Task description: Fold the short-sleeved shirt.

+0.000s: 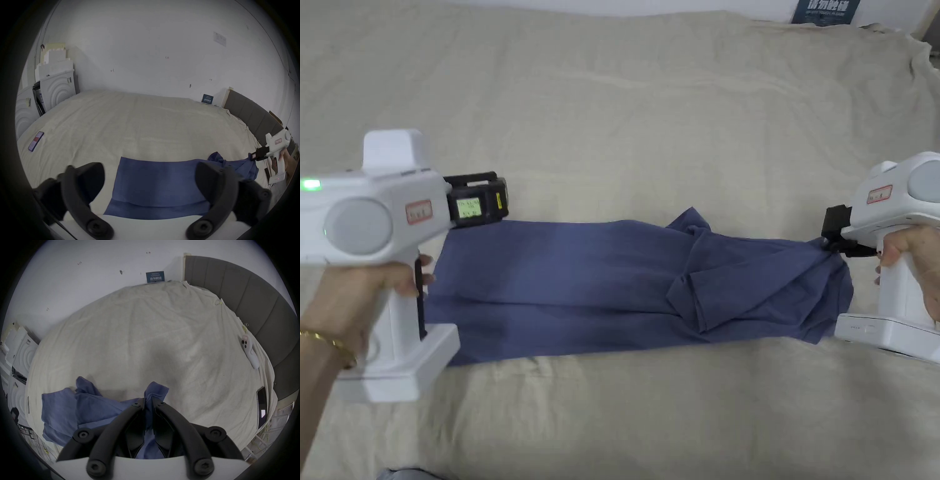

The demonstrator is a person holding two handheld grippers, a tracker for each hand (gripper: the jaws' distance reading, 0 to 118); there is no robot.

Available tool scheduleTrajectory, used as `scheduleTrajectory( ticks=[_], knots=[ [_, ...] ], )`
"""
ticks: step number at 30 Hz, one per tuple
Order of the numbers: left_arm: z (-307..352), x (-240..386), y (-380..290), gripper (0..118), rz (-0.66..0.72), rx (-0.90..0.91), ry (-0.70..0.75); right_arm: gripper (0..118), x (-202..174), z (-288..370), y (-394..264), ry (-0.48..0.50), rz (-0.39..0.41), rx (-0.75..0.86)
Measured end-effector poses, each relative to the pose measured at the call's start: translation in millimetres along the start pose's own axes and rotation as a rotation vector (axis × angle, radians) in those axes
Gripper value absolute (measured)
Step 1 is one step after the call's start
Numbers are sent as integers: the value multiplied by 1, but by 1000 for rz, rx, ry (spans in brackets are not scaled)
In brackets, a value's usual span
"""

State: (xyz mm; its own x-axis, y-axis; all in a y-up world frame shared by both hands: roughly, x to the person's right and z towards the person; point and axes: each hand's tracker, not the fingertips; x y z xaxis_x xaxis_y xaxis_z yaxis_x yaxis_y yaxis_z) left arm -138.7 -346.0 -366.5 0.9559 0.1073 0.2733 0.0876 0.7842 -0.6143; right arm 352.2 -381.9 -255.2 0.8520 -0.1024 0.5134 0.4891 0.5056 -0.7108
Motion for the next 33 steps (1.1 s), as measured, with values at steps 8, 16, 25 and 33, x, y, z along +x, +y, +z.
scheduleTrajectory(
  ticks=[8,16,25,33],
  knots=[
    [-82,-24,51,118,-26,-238,91,6,-4,1,-1,9,16,17],
    [-166,-33,26,116,-62,-472,176,6,0,-14,2,22,-20,0],
    [-201,-36,1,52,-37,-510,185,6,-6,-28,2,20,20,-15],
    [-183,-30,9,0,-66,-473,142,6,-15,-29,0,8,46,-17]
  ],
)
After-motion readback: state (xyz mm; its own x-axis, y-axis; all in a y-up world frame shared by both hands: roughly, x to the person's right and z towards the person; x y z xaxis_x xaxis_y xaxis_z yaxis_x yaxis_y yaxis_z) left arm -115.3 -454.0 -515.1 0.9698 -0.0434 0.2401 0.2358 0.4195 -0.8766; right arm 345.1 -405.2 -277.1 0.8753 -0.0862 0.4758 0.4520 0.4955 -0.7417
